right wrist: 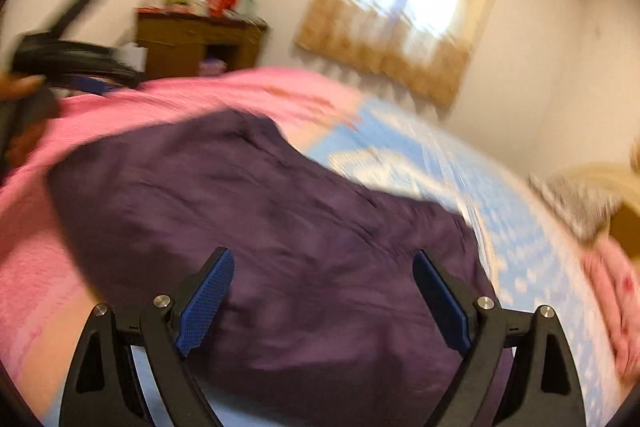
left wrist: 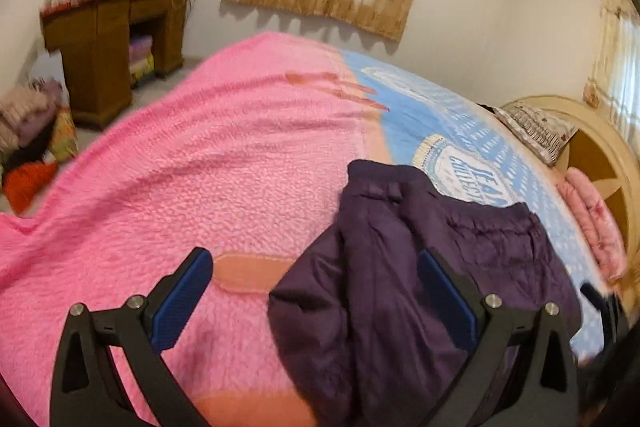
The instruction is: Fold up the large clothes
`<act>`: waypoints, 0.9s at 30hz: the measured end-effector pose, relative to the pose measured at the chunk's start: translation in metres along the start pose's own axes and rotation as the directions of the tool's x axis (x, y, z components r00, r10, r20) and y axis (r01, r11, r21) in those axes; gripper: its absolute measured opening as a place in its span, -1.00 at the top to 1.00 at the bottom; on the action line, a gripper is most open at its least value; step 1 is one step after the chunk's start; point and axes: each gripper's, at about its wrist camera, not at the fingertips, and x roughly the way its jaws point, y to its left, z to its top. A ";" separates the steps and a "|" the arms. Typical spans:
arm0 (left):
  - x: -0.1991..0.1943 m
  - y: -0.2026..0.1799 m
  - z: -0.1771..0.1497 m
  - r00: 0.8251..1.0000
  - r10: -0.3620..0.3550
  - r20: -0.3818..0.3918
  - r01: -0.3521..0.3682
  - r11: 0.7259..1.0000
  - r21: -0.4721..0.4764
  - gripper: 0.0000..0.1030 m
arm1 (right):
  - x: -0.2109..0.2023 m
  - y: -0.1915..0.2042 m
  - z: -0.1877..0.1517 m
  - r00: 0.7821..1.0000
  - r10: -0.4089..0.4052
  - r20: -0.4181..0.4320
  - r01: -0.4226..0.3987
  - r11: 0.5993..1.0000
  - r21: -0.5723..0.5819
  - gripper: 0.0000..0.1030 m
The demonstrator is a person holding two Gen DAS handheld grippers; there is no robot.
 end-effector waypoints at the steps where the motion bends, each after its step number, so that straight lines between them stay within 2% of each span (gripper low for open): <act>1: 0.010 0.005 0.004 0.999 -0.034 -0.026 0.033 0.999 -0.030 -1.00 | -0.006 0.012 0.003 0.999 0.030 0.024 -0.029 0.999 -0.023 -0.76; 3: 0.025 0.010 0.008 0.994 -0.090 -0.065 0.085 0.993 -0.078 -1.00 | -0.012 0.039 0.008 0.995 0.083 0.048 -0.079 0.994 -0.079 -0.76; 5: 0.045 0.011 0.011 0.978 -0.167 -0.124 0.152 0.981 -0.119 -1.00 | -0.015 0.071 0.011 0.990 0.131 0.061 -0.120 0.980 -0.161 -0.76; 8: 0.066 0.010 0.016 0.972 -0.181 -0.153 0.162 0.978 -0.130 -1.00 | -0.016 0.119 0.011 0.980 0.186 0.069 -0.159 0.944 -0.289 -0.76; 11: 0.090 0.007 0.027 0.952 -0.226 -0.204 0.200 0.970 -0.138 -1.00 | -0.011 0.152 0.010 0.976 0.204 0.078 -0.160 0.911 -0.379 -0.76; 16: 0.118 0.002 0.039 0.899 -0.326 -0.292 0.295 0.944 -0.147 -1.00 | 0.008 0.178 0.017 0.976 0.203 0.074 -0.152 0.888 -0.434 -0.76; 19: 0.129 0.006 0.044 0.873 -0.373 -0.315 0.333 0.926 -0.175 -0.96 | 0.021 0.187 0.024 0.974 0.218 0.055 -0.171 0.878 -0.447 -0.76; 21: 0.141 0.009 0.043 0.834 -0.435 -0.340 0.378 0.899 -0.221 -0.89 | 0.031 0.196 0.027 0.974 0.224 0.047 -0.177 0.868 -0.464 -0.73; 23: 0.151 0.010 0.042 0.795 -0.488 -0.361 0.414 0.871 -0.265 -0.85 | 0.034 0.203 0.026 0.969 0.243 0.033 -0.199 0.857 -0.475 -0.48; 24: 0.153 0.009 0.042 0.787 -0.506 -0.354 0.430 0.860 -0.274 -0.76 | 0.034 0.203 0.024 0.968 0.250 0.025 -0.208 0.853 -0.479 -0.41; 25: 0.153 0.008 0.042 0.785 -0.516 -0.341 0.446 0.854 -0.267 -0.67 | 0.036 0.205 0.023 0.966 0.257 0.024 -0.214 0.849 -0.484 -0.31; 26: 0.153 0.006 0.042 0.774 -0.530 -0.346 0.460 0.847 -0.266 -0.42 | 0.037 0.206 0.022 0.965 0.259 0.025 -0.215 0.848 -0.485 -0.20; 27: 0.156 0.003 0.041 0.743 -0.566 -0.359 0.494 0.824 -0.276 -0.10 | 0.038 0.206 0.022 0.965 0.262 0.022 -0.219 0.848 -0.484 -0.13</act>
